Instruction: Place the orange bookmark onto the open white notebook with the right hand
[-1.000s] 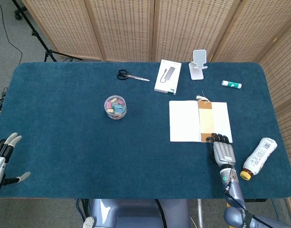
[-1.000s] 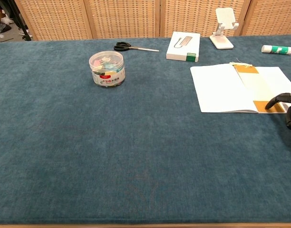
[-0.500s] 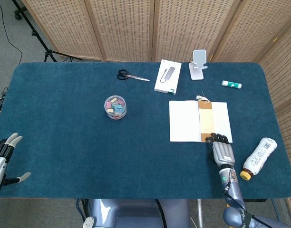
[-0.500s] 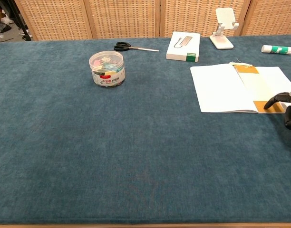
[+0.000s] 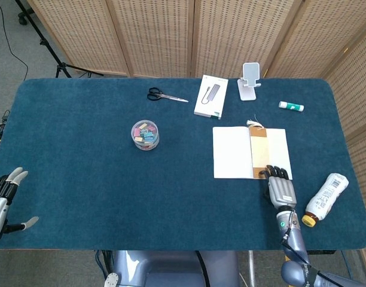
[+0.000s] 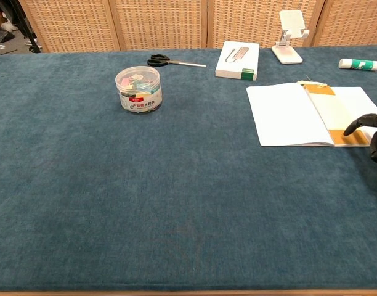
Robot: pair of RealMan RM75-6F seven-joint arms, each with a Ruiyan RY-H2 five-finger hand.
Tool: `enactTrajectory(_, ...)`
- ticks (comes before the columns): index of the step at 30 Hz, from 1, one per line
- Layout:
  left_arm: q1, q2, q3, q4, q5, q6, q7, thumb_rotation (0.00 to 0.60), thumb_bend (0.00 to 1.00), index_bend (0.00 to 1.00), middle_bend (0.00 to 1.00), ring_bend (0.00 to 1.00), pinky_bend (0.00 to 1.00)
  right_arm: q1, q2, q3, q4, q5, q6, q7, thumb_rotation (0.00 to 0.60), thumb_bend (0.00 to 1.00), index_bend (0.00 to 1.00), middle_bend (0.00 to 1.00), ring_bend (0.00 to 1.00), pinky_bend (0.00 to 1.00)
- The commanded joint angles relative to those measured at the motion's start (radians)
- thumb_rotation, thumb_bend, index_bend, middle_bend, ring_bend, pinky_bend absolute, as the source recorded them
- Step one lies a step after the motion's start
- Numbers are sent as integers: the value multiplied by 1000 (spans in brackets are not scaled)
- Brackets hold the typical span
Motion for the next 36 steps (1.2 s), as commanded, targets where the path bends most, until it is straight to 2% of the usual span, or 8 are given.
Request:
enactTrajectory(1, 0, 0, 0, 0, 0, 0, 1, 600, 0, 0, 0, 0, 0, -2, 5, 1, -10, -4, 5, 1, 600, 1000, 231, 103, 0, 0)
enactTrajectory(7, -1, -1, 0, 1, -1, -2, 5, 600, 0, 0, 0, 0, 0, -20, 44, 3, -80, -60, 33, 51, 600, 1000, 231, 103, 0, 0)
enactTrajectory(11, 0, -1, 0, 5, 2, 2, 9, 600, 0, 0, 0, 0, 0, -41, 93, -15, -104, -187, 49, 156, 600, 945, 231, 85, 0, 0)
enactTrajectory(13, 1, -5, -3, 10, 2, 8, 23, 600, 0, 0, 0, 0, 0, -67, 127, -48, -64, -346, 124, 224, 600, 605, 224, 64, 0, 0)
enactTrajectory(16, 5, -16, -8, 14, -4, 18, 49, 600, 0, 0, 0, 0, 0, -91, 142, -75, 5, -463, 205, 278, 600, 100, 185, 25, 0, 0)
enactTrajectory(18, 7, -22, -11, 14, -7, 22, 65, 600, 0, 0, 0, 0, 0, -102, 143, -81, 51, -509, 254, 274, 600, 4, 166, 7, 0, 0)
enactTrajectory(24, 23, -50, -16, 6, -1, 61, 153, 600, 0, 0, 0, 0, 0, -185, 139, -82, 177, -592, 455, 303, 600, 0, 105, 0, 0, 0)
enactTrajectory(36, 57, -98, -39, 0, -27, 132, 309, 600, 0, 0, 0, 0, 0, -260, 164, -97, 158, -604, 509, 309, 600, 0, 55, 0, 0, 0)
